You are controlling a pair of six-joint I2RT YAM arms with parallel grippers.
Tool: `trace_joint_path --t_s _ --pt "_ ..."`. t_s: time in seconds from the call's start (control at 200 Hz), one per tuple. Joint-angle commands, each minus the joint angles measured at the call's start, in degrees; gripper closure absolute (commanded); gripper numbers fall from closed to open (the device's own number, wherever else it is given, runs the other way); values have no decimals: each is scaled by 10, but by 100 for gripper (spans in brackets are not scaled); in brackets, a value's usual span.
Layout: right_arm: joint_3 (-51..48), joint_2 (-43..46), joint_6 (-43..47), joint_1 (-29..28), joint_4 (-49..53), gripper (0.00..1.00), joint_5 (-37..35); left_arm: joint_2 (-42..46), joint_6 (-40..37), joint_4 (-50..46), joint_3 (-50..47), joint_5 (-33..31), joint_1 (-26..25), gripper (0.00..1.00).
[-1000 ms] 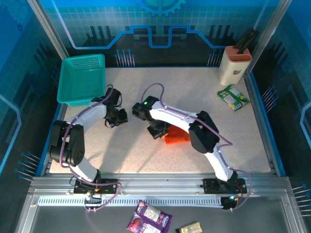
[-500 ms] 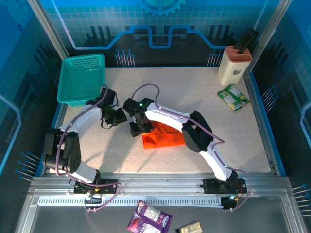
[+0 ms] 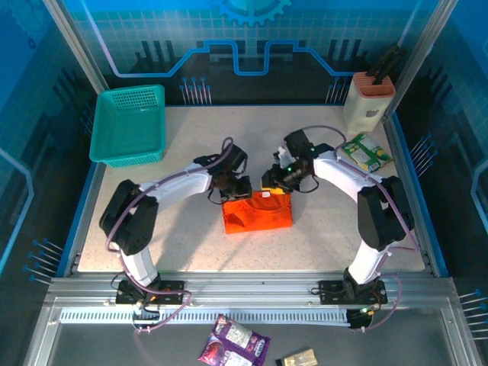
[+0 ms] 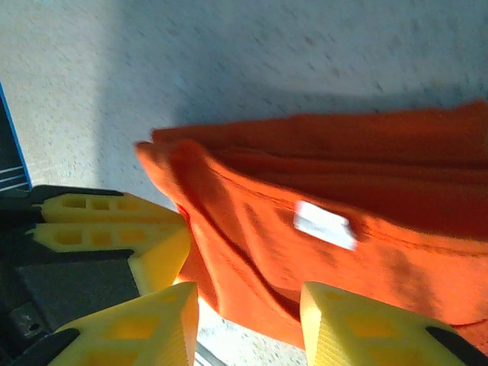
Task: Fold the inside-out t-shirt
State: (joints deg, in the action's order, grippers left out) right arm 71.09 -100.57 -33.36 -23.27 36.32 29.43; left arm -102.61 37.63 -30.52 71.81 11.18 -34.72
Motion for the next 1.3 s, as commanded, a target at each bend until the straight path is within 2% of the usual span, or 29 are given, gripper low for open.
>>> trace_joint_path --t_s 0.0,0.115,0.18,0.265,0.34,0.515,0.64,0.84,0.896,1.006,1.186,1.296 --pt "-29 -23 29 10 -71 59 137 -43 13 -24 17 -46 -3 87" --pt "-42 -72 30 15 -105 59 171 -76 -10 -44 15 -110 2 89" --pt "-36 -102 39 17 -93 58 135 -95 -23 -49 16 -120 12 89" --pt "-20 -131 45 20 -64 58 51 -104 -42 -35 11 -128 26 90" --pt "-15 -139 47 23 -65 57 41 -98 -60 -10 3 -119 35 90" --pt "-24 -55 48 26 -71 55 57 -37 -92 15 1 -100 43 87" --pt "-31 -3 69 36 -20 52 27 8 -93 -18 0 -85 43 81" --pt "-68 31 109 49 50 46 -56 50 -71 -42 -56 -12 42 74" --pt "-83 35 113 54 44 44 -56 55 -70 -30 -79 9 42 75" --pt "-104 28 114 62 24 44 -39 43 -74 -6 -112 37 42 83" --pt "-110 0 123 62 -3 44 -16 -13 -84 -24 -131 -21 48 89" --pt "-109 -15 123 61 -19 44 -3 -19 -86 -27 -134 -30 54 89"
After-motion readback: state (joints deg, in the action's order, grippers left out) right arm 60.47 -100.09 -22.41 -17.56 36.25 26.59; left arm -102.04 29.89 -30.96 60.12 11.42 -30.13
